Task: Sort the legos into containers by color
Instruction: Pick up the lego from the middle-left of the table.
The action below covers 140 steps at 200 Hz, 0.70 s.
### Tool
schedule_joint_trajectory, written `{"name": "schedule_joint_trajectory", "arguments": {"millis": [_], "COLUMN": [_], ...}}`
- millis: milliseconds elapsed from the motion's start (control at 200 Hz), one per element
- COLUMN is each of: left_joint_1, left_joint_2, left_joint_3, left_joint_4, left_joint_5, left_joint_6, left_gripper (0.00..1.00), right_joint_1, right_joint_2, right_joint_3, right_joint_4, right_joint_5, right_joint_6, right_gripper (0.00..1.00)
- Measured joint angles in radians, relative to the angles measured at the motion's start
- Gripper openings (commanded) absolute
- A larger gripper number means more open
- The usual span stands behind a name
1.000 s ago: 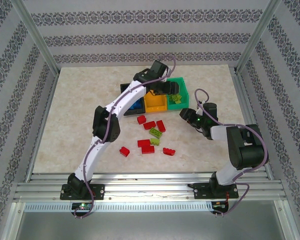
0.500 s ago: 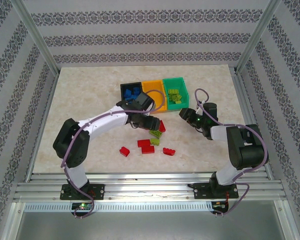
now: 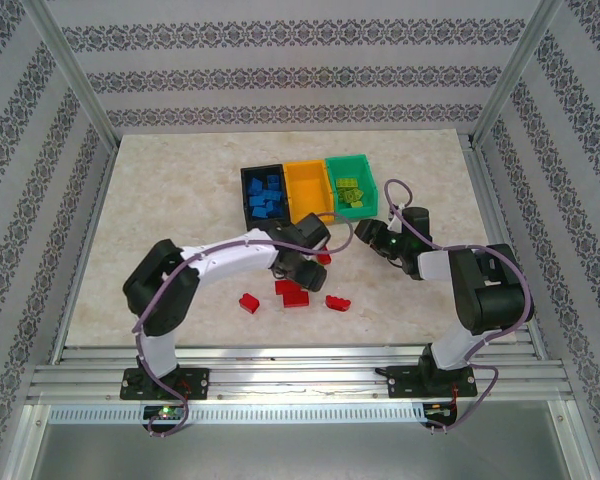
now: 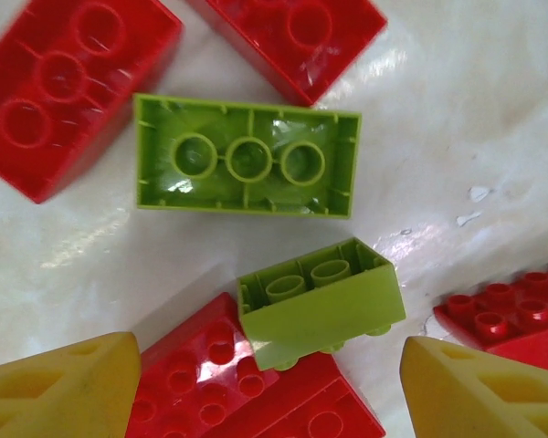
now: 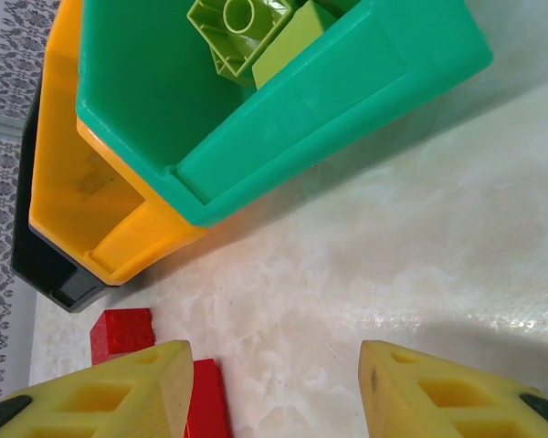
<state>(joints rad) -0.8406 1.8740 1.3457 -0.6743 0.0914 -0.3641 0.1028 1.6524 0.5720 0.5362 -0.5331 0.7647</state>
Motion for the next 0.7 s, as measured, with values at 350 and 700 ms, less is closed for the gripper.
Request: {"name": "schedule_joint_trajectory", "arguments": {"millis": [350,700], "left_joint_1": [-0.034,-0.037], "left_joint_2": [0.092,0.121], "left_joint_3": [0.076,0.122], "left_joint_4": [-0.044,-0.057], "left_joint_5": [-0.014,-0.018], "left_joint_6": [0.013,0.012], "left_gripper": [0.76,0.73], "right_joint_1": [0.007,0.007], "right_joint_2": [0.009,0.009], "right_joint_3": [0.002,0.002], "right_joint_4": [0.0,0.0], "right_joint_5": [0.0,-0.001], "right_joint_6": [0.0,0.0], "right_gripper": [0.52,0.52]}}
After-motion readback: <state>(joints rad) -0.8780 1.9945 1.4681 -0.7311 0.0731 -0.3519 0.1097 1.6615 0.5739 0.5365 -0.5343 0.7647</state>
